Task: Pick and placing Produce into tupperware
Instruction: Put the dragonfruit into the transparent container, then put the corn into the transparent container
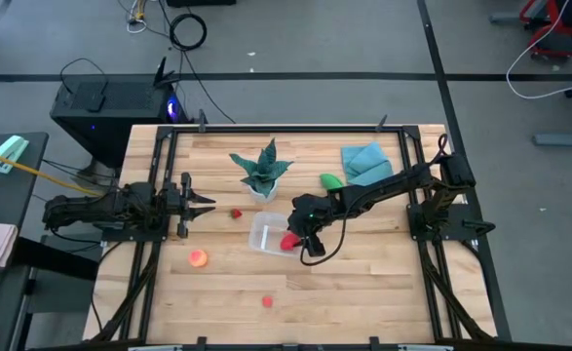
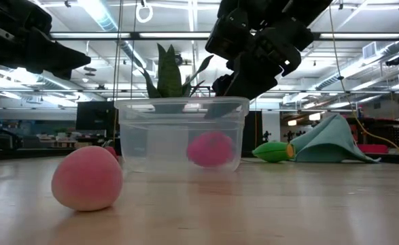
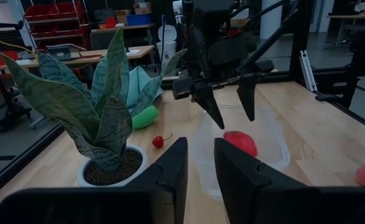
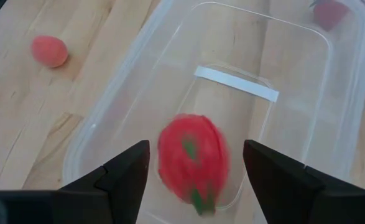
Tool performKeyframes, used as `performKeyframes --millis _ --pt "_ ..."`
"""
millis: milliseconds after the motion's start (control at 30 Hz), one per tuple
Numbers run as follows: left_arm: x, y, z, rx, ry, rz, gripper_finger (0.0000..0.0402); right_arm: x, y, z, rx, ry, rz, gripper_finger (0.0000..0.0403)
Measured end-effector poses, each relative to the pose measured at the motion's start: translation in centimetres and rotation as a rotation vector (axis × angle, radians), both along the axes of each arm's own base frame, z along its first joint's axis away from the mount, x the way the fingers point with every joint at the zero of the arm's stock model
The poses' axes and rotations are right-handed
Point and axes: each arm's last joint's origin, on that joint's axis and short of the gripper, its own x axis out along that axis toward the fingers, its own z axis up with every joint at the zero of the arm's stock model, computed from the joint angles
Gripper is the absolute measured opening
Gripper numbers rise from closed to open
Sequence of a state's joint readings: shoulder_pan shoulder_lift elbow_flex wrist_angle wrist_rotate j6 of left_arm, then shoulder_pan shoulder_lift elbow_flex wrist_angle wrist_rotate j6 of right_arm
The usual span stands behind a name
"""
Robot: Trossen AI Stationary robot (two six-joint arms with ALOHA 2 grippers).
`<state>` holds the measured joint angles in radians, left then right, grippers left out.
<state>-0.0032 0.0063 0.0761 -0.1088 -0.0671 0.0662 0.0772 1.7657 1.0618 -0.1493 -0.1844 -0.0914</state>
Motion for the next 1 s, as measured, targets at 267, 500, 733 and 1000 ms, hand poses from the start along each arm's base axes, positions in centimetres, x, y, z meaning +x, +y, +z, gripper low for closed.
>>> performKeyframes --millis 267,500,733,1000 --pt "0.0 0.0 0.0 0.000 0.000 0.000 0.0082 0.2 0.0 0.3 -0.030 -0.004 0.004 0.0268" --pt "0.0 0.0 0.0 -0.001 0.000 0.000 0.0085 1.2 -0.1 4.1 -0.079 0.064 -0.006 0.0266" --pt "0.0 0.0 0.0 -0.002 0.001 0.000 0.0086 0.9 -0.4 7.4 -0.101 0.113 -0.046 0.0262" --pt "0.0 0.0 -0.2 -0.002 0.023 0.000 0.0083 -4.5 -3.5 8.3 -0.055 0.049 -0.210 0.0241"
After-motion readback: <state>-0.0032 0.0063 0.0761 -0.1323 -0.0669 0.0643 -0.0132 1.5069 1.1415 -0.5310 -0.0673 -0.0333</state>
